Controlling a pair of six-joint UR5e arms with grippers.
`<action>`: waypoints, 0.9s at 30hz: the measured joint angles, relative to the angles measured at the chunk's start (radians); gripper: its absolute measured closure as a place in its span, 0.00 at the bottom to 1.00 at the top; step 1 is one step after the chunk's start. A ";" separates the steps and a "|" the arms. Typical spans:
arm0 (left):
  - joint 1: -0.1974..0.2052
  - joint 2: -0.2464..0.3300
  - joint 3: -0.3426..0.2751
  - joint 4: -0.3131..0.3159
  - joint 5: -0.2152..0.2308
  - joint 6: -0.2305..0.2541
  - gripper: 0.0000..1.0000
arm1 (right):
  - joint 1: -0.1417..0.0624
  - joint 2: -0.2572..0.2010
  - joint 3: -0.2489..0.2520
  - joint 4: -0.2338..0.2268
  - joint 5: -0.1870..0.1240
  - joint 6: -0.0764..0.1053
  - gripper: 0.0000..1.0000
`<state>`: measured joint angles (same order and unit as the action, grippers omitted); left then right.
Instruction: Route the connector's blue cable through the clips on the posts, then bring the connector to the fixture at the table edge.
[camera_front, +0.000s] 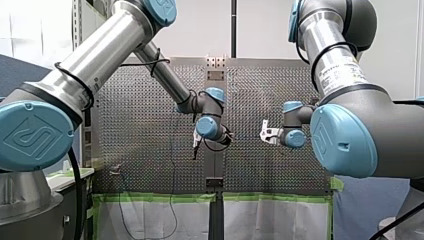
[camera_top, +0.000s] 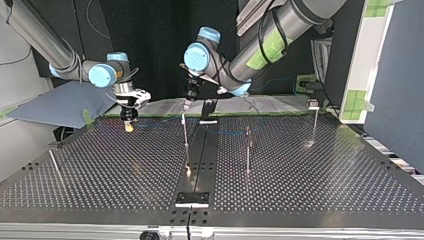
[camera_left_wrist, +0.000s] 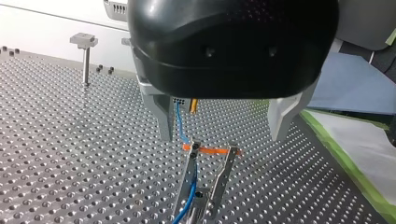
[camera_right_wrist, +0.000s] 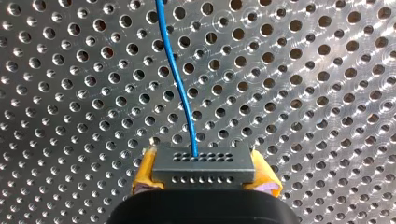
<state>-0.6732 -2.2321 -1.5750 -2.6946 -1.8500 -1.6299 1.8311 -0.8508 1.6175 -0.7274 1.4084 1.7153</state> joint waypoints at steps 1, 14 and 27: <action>0.000 0.000 0.000 0.001 -0.001 0.000 0.00 | 0.000 0.000 0.000 0.000 0.000 0.000 0.98; -0.001 0.001 0.000 0.002 0.000 -0.006 0.00 | 0.000 0.000 0.000 0.000 -0.005 0.000 0.98; -0.019 0.055 -0.055 0.034 -0.040 -0.018 0.00 | -0.001 0.000 0.000 0.003 -0.005 0.000 0.98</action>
<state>-0.6919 -2.1770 -1.6302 -2.6605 -1.8904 -1.6475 1.8298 -0.8505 1.6172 -0.7244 1.4038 1.7153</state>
